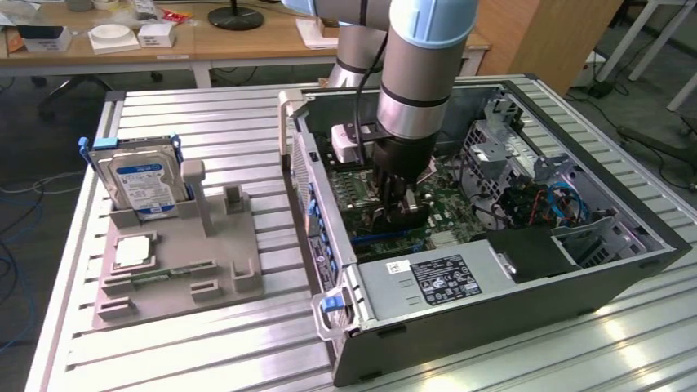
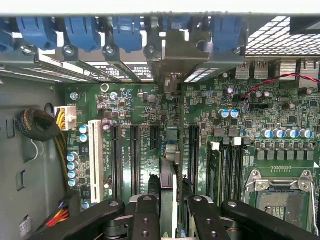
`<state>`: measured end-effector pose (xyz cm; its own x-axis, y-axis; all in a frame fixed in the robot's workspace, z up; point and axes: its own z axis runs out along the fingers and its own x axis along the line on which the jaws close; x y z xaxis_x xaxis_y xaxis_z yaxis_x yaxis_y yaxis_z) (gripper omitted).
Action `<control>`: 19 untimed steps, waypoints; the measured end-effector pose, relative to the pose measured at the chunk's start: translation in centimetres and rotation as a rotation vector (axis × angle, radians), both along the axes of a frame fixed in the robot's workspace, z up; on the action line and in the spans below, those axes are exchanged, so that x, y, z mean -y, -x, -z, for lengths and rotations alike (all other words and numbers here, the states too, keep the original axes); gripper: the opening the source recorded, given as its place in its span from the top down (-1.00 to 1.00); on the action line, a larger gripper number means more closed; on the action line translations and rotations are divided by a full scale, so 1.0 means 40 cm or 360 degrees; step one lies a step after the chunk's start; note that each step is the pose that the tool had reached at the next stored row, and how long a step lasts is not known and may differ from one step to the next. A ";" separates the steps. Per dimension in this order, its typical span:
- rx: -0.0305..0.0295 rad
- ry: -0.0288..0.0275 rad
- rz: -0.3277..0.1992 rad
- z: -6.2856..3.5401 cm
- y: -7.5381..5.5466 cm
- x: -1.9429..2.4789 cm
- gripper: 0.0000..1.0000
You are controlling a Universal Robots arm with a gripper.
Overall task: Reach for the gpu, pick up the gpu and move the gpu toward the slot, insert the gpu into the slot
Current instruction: 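Insert the gpu into the slot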
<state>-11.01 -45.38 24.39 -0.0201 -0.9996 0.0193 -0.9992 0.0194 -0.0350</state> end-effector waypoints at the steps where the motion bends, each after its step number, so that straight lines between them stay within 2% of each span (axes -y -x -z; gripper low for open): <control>1: -0.00034 -0.00001 0.0000 0.000 0.000 0.000 0.47; 3: -0.00084 0.00000 0.0000 0.000 0.000 0.000 0.47; 5: -0.00086 0.00001 0.0000 0.000 0.000 0.000 0.47; 19: -0.00048 0.00001 0.0000 0.000 0.000 -0.001 0.47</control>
<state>-11.02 -45.34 24.39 -0.0199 -0.9996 0.0194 -0.9993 0.0193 -0.0320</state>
